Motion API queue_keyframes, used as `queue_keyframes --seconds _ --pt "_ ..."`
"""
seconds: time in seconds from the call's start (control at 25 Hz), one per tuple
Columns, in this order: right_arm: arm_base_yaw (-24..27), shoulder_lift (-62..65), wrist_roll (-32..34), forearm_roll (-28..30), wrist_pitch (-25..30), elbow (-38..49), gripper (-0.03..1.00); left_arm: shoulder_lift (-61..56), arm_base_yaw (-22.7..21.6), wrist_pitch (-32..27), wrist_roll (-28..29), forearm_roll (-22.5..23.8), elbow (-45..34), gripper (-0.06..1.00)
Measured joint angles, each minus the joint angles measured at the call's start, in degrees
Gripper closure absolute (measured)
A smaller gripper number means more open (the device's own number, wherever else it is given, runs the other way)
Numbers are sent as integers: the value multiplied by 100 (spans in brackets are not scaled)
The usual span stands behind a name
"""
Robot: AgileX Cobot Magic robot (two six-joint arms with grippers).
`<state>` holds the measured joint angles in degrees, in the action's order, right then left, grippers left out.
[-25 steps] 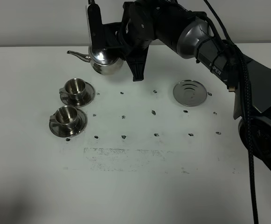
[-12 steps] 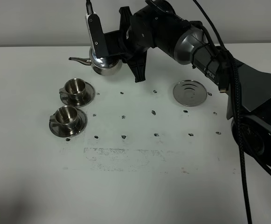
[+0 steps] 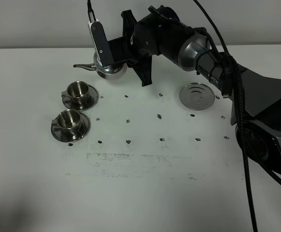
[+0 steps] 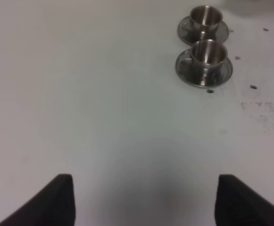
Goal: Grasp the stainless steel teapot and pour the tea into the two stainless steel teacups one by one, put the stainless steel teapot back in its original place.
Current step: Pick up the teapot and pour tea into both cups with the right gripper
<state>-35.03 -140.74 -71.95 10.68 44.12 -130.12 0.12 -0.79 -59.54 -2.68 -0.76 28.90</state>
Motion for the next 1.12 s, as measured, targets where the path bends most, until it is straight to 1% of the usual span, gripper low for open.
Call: queue_keyframes --seconds 0.36,0.56,0.84,1.12 --pt "5 -145 0 491 -293 0 77 0 0 0 0 0 0 34" --pt "-1 -170 -4 584 -365 0 77 0 0 0 0 0 0 34" --pt "-130 -251 -6 928 -455 0 77 0 0 0 0 0 0 34" --pt "-176 -274 -260 1129 -466 0 77 0 0 0 0 0 0 34"
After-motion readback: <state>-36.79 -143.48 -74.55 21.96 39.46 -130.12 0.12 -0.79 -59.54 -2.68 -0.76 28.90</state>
